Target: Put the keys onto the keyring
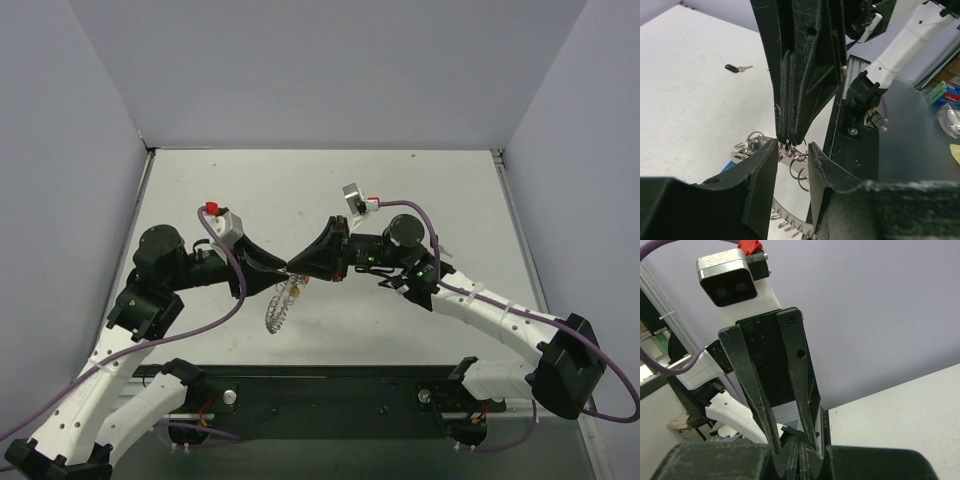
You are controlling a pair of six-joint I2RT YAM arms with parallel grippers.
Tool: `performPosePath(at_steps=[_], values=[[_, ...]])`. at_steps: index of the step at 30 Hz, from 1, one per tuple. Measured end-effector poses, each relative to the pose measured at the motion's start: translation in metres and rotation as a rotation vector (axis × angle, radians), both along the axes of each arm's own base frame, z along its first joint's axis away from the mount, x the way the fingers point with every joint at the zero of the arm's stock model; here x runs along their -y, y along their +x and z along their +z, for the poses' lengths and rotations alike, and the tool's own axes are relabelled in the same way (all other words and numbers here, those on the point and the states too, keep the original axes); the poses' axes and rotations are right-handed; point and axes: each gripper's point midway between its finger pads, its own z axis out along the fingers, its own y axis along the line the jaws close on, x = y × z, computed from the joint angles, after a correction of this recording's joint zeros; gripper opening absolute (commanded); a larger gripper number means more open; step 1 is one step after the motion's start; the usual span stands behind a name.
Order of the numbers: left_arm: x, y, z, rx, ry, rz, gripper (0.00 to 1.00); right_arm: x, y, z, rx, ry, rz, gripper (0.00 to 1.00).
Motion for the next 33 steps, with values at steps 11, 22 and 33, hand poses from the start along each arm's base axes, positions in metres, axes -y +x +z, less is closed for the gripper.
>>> performPosePath(at_steps=[11, 22, 33], values=[[0.003, -0.026, 0.015, 0.045, -0.017, -0.155, 0.49, 0.008, -0.015, 0.007, 0.026, -0.005, 0.117, 0.0], [0.005, -0.044, 0.031, 0.074, -0.036, -0.288, 0.4, 0.02, -0.042, 0.026, 0.073, -0.003, 0.294, 0.0], [0.008, -0.041, 0.035, 0.045, -0.036, -0.309, 0.38, 0.024, -0.052, 0.029, 0.05, -0.006, 0.354, 0.0]])
